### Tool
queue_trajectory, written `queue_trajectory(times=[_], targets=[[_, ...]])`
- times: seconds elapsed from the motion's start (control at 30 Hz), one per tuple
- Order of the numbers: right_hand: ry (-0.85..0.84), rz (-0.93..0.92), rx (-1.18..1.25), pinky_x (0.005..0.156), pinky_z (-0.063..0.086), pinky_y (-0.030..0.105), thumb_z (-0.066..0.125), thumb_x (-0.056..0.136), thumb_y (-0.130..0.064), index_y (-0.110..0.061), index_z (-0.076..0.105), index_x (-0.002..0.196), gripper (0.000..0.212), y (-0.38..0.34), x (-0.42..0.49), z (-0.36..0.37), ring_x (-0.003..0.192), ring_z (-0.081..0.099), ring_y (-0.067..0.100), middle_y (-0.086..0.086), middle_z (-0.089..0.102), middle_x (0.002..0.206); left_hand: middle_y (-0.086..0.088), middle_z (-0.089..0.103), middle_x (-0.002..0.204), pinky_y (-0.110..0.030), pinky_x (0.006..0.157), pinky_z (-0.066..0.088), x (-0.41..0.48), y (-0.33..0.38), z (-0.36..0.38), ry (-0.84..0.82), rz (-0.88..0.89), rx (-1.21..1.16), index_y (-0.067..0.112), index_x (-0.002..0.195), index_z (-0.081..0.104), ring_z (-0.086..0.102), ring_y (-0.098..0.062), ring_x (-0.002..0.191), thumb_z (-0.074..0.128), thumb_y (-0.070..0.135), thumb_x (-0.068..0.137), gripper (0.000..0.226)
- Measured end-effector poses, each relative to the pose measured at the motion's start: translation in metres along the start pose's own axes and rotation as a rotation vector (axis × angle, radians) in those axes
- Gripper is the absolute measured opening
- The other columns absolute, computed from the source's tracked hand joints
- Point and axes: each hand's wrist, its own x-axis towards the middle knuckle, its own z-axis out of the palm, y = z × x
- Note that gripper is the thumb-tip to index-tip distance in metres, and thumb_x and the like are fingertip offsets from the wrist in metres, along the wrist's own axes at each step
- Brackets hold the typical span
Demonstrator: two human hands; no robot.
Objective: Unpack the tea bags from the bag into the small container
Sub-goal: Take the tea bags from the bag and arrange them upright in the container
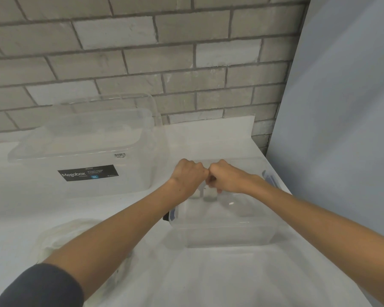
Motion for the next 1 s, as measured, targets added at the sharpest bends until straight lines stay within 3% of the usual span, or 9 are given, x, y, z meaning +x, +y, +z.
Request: queue_trajectory(times=[0.1,0.27,0.43,0.6,0.77,0.87,0.93,1.0], targets=[[0.004,-0.004,-0.019,0.072,0.057,0.038,0.053,0.089,0.0,-0.013,0.058,0.078,0.018,0.0027,0.0029,0.0013,0.066,0.068,0.027,0.008,0.061,0.09,0.005,0.03,0.062,-0.027,0.062,0.033,0.0006,-0.001,0.0008,0.006,-0.01,0.011,0.019,0.076,0.041,0.048,-0.016,0.066,0.058,0.005,0.09,0.026],[0.003,0.009,-0.03,0.073,0.057,0.04,0.052,0.089,0.0,-0.007,0.063,0.085,0.014,0.0046,0.0055,0.0044,0.065,0.068,0.026,0.009,0.061,0.09,0.004,0.034,0.065,-0.027,0.065,0.035,0.0,-0.0015,0.0002,0.019,0.026,0.023,0.019,0.085,0.045,0.054,-0.017,0.073,0.051,-0.004,0.087,0.024],[0.009,0.006,-0.008,0.067,0.056,0.034,0.05,0.087,0.001,-0.019,0.048,0.06,0.034,0.0018,0.0032,0.0029,0.064,0.067,0.026,-0.006,0.051,0.069,0.001,0.061,0.099,-0.026,0.068,0.035,-0.0001,0.0004,0.0002,-0.04,0.066,0.07,0.016,0.105,0.055,0.064,-0.017,0.093,0.049,0.0,0.092,0.021],[-0.019,0.002,0.01,0.068,0.057,0.034,0.053,0.09,-0.002,-0.011,0.06,0.082,0.014,0.0041,0.0043,0.0027,0.065,0.068,0.024,0.003,0.057,0.084,-0.001,0.06,0.115,-0.026,0.074,0.039,0.0041,-0.003,-0.0047,-0.125,0.073,0.021,0.016,0.117,0.056,0.064,-0.02,0.101,0.046,0.007,0.097,0.024],[-0.022,0.017,0.053,0.072,0.057,0.036,0.054,0.088,0.001,-0.012,0.058,0.076,0.018,0.0038,0.008,0.0034,0.063,0.067,0.024,0.0,0.056,0.079,-0.001,0.058,0.119,-0.026,0.076,0.038,0.0066,-0.0045,-0.0069,-0.153,0.087,-0.021,0.02,0.123,0.054,0.063,-0.022,0.105,0.046,0.007,0.097,0.031],[-0.024,0.034,0.062,0.073,0.058,0.038,0.053,0.087,0.003,-0.018,0.054,0.066,0.03,0.0037,0.0083,0.0043,0.063,0.067,0.023,0.003,0.058,0.079,-0.001,0.059,0.114,-0.026,0.071,0.037,0.0064,-0.0016,-0.0033,-0.114,0.09,0.025,0.019,0.123,0.053,0.063,-0.021,0.102,0.046,0.006,0.096,0.03],[-0.024,0.044,0.067,0.071,0.056,0.034,0.051,0.087,0.004,-0.02,0.051,0.062,0.035,0.0029,0.0081,0.0045,0.063,0.067,0.023,0.001,0.058,0.076,0.002,0.057,0.09,-0.026,0.066,0.035,0.0058,0.0004,-0.0011,-0.083,0.084,0.057,0.018,0.119,0.055,0.065,-0.019,0.094,0.047,0.001,0.094,0.031],[-0.021,0.058,0.068,0.067,0.054,0.03,0.049,0.086,0.005,-0.019,0.051,0.061,0.034,0.0023,0.0079,0.0045,0.061,0.066,0.02,-0.002,0.056,0.072,0.004,0.04,0.068,-0.026,0.06,0.033,0.0045,0.0012,-0.0007,-0.057,0.08,0.077,0.018,0.116,0.057,0.061,-0.018,0.082,0.048,-0.003,0.091,0.033]])
